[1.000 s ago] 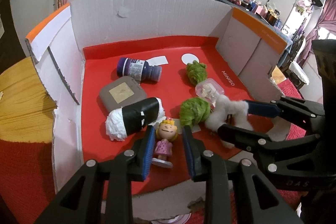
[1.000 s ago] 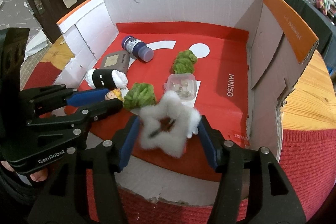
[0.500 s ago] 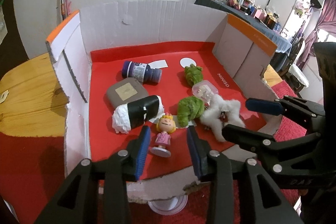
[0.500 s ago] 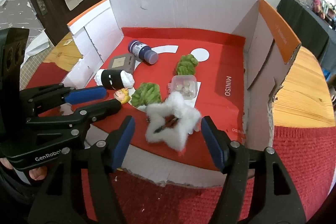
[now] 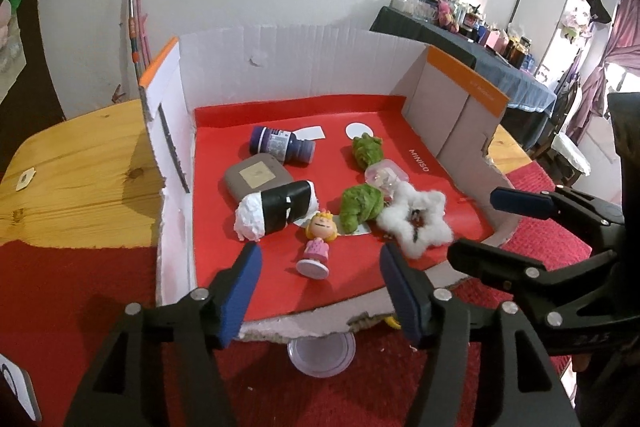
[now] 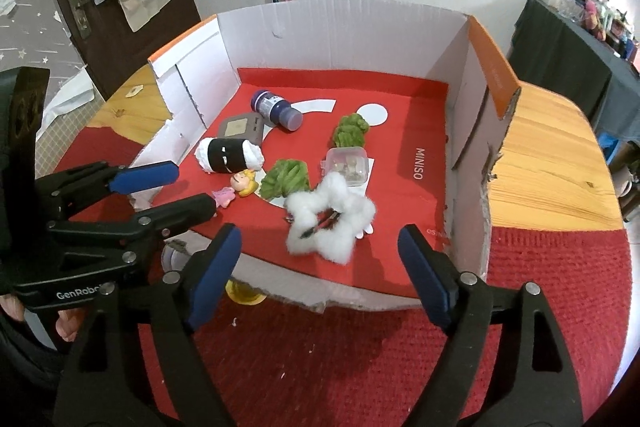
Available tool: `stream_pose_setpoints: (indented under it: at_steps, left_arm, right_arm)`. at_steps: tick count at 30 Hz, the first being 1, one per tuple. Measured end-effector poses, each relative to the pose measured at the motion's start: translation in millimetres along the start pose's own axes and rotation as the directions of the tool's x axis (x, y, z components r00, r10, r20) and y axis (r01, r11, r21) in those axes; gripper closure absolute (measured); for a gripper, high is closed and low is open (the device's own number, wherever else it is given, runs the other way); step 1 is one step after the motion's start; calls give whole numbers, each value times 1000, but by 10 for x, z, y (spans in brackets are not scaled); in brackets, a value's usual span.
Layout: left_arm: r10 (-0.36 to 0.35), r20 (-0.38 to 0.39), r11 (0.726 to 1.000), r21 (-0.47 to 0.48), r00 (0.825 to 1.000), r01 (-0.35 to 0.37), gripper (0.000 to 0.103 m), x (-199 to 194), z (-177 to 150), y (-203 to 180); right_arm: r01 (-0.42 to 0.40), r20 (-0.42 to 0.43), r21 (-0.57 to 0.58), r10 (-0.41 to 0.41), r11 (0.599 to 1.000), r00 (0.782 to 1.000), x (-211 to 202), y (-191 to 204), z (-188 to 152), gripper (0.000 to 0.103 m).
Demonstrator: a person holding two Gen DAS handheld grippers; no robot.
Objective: Organize objects
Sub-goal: 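Withdraw both grippers from the box toward the lid and yellow cap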
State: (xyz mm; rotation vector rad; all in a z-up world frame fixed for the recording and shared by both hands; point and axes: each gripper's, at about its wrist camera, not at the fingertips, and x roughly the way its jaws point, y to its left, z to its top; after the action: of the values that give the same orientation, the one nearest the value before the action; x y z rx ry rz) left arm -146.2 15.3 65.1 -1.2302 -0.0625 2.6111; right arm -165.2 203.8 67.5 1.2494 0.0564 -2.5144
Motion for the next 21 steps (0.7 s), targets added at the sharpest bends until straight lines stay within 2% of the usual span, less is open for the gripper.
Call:
stream_pose_setpoints:
  at_steps: [8, 12, 15, 21]
  left_arm:
    - [25, 32, 1000, -1, 999, -25, 26, -157, -76, 9]
    - [39, 53, 999, -5, 998, -38, 20, -233, -117, 9]
    - [45, 65, 999, -12, 997, -44, 14, -284, -136, 10]
    - [62, 76, 998, -19, 995, -61, 6, -350, -200, 10]
  right_arm:
    - [0, 20, 5, 0, 1000, 1000, -110, 32, -67, 13]
    - [9, 32, 2, -9, 1000, 999, -182, 60, -96, 13]
    - [18, 44, 1, -18, 1000, 999, -246, 80, -126, 7]
    - [30, 56, -3, -30, 1000, 998, -347, 118, -190, 7]
